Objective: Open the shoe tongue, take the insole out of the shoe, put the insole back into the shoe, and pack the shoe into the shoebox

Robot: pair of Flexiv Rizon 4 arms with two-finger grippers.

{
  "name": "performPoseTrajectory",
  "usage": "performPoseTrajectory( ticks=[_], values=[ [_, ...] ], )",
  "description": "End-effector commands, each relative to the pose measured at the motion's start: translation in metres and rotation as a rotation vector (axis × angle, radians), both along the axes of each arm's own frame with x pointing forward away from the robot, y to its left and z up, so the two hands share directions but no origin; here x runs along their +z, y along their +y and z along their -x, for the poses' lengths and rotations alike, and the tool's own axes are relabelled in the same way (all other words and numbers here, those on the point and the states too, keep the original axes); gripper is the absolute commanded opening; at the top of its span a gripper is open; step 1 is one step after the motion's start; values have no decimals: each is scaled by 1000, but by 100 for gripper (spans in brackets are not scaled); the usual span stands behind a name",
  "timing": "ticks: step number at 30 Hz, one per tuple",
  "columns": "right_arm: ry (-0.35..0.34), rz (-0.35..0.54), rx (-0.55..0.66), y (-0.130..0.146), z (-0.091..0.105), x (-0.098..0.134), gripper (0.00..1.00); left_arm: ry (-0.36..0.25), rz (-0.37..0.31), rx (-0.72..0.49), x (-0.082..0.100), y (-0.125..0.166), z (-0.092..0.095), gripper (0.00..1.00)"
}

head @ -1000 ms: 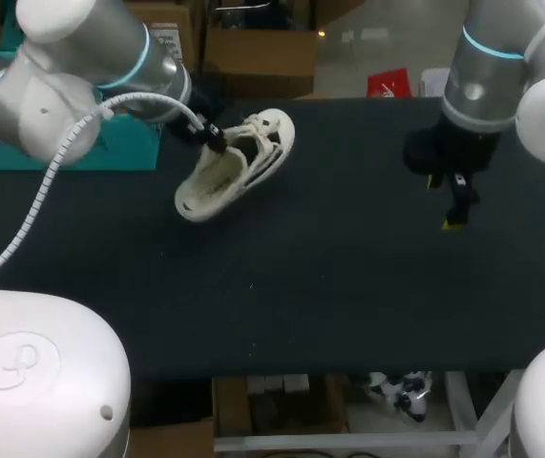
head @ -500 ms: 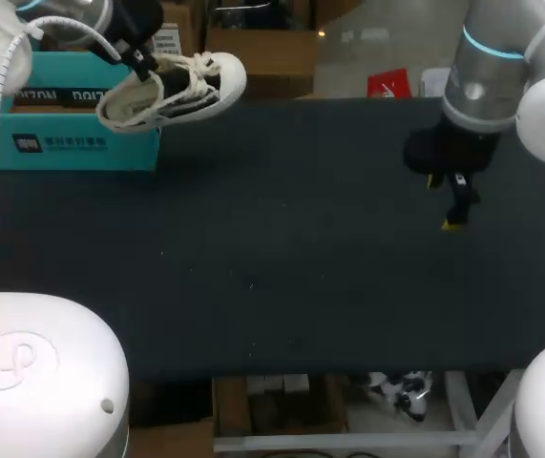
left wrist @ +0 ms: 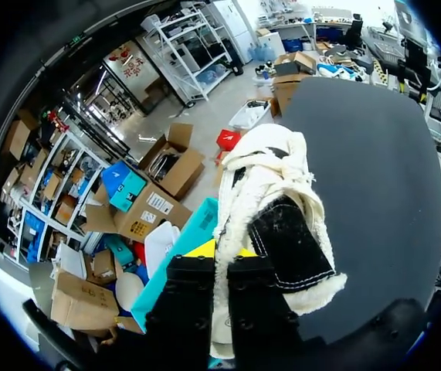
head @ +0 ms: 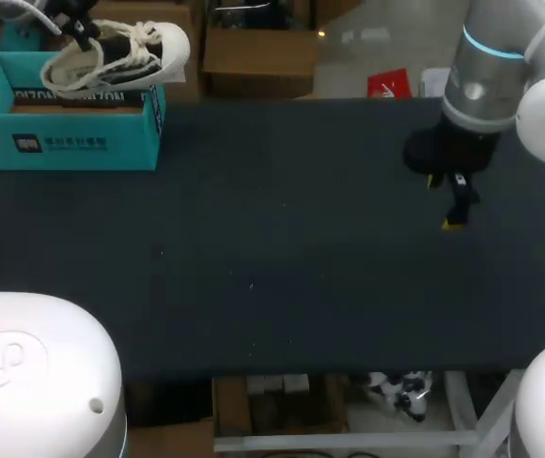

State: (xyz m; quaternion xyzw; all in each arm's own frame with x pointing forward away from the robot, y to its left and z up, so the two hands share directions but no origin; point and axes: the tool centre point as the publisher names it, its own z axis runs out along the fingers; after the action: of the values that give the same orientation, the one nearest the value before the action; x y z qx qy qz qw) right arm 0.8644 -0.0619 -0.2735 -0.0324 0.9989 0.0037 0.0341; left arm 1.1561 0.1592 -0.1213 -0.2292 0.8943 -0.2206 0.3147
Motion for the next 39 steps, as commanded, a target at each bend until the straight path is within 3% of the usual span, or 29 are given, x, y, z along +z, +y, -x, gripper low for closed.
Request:
performPoseTrajectory(
  ticks=[1, 8, 16, 24, 32, 39],
  values=[
    [1, 2, 0, 0, 0, 0, 100, -7, -4, 16, -6, 19, -24, 0],
    [1, 2, 0, 0, 0, 0, 100, 2, -15, 51, -20, 62, -34, 0],
    [1, 2, 0, 0, 0, 0, 100, 19, -35, 77, -39, 98, -31, 0],
    [1, 2, 0, 0, 0, 0, 100, 44, -48, 112, -74, 129, -47, 0],
    [1, 2, 0, 0, 0, 0, 100, 73, -50, 122, -102, 141, -63, 0],
    [1, 2, 0, 0, 0, 0, 100, 161, -61, 84, -137, 144, -70, 0]
  ],
)
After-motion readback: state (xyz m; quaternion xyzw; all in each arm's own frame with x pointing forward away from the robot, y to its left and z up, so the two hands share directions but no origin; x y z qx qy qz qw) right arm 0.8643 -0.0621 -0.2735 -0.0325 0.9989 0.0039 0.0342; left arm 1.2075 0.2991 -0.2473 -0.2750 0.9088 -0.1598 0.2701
